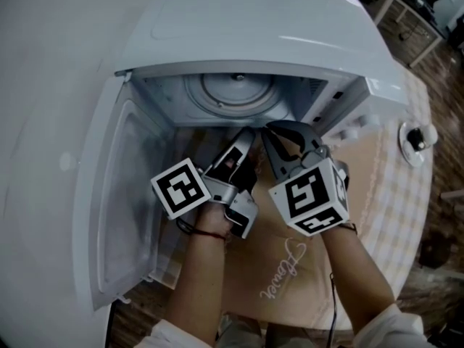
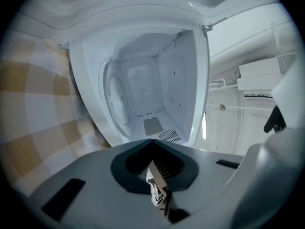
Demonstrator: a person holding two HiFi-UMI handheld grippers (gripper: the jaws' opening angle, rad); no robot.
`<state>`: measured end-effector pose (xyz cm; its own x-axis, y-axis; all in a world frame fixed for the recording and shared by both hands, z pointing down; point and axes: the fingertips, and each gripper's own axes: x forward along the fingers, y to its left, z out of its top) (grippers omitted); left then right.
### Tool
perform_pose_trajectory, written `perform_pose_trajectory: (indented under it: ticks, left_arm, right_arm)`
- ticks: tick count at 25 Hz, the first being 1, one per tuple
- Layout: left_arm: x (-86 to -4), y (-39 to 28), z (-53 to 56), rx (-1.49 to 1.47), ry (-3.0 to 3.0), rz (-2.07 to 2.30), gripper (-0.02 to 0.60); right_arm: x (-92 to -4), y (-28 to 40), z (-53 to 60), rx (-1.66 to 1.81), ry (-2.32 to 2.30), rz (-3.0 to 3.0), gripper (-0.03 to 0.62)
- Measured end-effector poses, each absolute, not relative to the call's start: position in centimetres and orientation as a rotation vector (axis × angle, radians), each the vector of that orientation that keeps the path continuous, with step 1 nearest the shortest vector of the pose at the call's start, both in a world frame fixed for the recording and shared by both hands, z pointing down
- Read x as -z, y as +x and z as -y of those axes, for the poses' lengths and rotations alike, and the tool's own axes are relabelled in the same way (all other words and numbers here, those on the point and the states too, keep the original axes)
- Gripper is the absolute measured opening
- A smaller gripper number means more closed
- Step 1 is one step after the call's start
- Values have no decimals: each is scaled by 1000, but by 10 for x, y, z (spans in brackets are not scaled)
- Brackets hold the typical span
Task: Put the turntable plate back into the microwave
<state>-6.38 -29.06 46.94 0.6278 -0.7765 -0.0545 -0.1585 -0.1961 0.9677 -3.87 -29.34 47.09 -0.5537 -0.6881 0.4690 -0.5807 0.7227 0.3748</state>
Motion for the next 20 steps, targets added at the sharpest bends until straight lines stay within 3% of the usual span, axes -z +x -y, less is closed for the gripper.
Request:
perform_pose_trajectory:
  ticks: [20]
  left_arm:
    - [-411,-26,224,593,1863,826,0]
  right_arm:
    - [-416,-1,230,-53,1093,2501,37]
